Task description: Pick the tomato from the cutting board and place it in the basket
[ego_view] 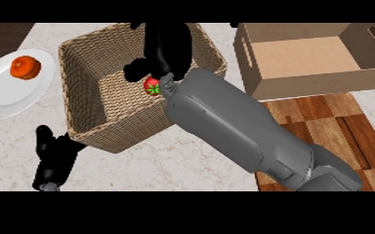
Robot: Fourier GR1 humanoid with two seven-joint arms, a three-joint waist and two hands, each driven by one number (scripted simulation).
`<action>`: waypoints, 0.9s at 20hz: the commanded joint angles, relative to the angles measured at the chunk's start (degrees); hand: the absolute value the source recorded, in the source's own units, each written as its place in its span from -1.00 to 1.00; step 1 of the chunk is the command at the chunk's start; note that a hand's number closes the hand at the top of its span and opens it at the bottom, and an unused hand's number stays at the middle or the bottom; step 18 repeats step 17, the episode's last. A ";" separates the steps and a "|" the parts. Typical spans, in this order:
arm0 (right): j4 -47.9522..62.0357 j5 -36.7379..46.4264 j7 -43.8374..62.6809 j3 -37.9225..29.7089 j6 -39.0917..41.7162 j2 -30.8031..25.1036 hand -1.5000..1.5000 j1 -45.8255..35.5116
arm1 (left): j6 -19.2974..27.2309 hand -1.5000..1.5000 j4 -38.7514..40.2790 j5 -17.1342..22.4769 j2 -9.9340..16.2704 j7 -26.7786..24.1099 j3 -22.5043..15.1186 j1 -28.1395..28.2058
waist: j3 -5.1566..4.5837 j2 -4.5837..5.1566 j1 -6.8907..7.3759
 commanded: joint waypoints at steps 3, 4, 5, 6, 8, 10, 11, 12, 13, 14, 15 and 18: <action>-0.61 0.61 -6.73 -2.88 -0.25 -1.74 -1.00 3.23 | -1.50 0.00 -0.57 0.58 0.63 3.67 -0.10 3.08 | -0.62 0.19 -0.56; 1.79 0.29 -6.73 -5.20 -1.69 -0.06 -1.00 0.68 | -2.90 0.00 1.28 1.00 1.10 1.94 0.38 3.53 | -0.65 0.32 -0.22; -4.10 0.34 -1.53 -5.86 1.04 -1.19 -1.00 -0.55 | 0.28 0.00 -0.29 -0.52 -0.73 4.52 -0.82 2.29 | -0.62 -0.02 -1.03; -3.42 1.34 -2.42 -5.56 -2.67 0.48 -1.00 1.58 | 0.18 0.00 0.42 -1.85 -0.89 3.90 -1.89 2.36 | -0.63 0.09 -0.91; -3.59 -0.66 -5.40 -9.75 -1.51 -3.04 -1.00 2.36 | -0.16 0.00 -0.39 -1.24 -0.90 3.92 -1.52 3.43 | -0.62 0.21 -0.81; -7.03 0.97 -0.89 -10.42 -2.25 -2.60 -1.00 2.73 | 0.35 0.00 -0.42 -2.19 -2.29 2.05 -2.56 5.17 | -0.63 0.01 -1.08; -8.74 0.39 -2.08 -10.89 -3.49 -3.62 -1.00 6.10 | 1.15 0.00 3.19 -2.81 -2.41 1.36 -1.67 3.00 | -0.64 0.10 -1.77; -12.07 -0.02 -2.08 -11.11 -0.57 -6.83 -1.00 7.93 | -0.42 0.00 1.51 -0.64 -1.30 2.97 -0.46 3.70 | -0.61 -0.07 -1.95; -10.89 0.81 -1.10 -12.84 -0.30 -7.50 -1.00 6.08 | -0.57 0.00 -0.04 -1.37 -1.09 1.46 -0.81 5.59 | -0.63 -0.03 -1.32; -12.78 -0.72 -3.71 -14.05 -1.57 -9.61 -1.00 9.88 | -2.77 0.00 3.00 0.78 0.81 1.73 1.62 2.95 | -0.63 0.09 -2.04; -16.19 0.28 -0.26 -13.80 1.36 -11.55 -1.00 9.99 | 1.08 0.00 1.66 -2.21 -2.78 1.28 -1.17 3.33 | -0.62 -0.16 -2.26; -16.64 -2.21 -2.46 -16.84 2.72 -13.93 -1.00 11.73 | -1.12 0.00 -3.71 -0.94 -0.19 3.86 -0.84 7.64 | -0.58 -0.06 -1.24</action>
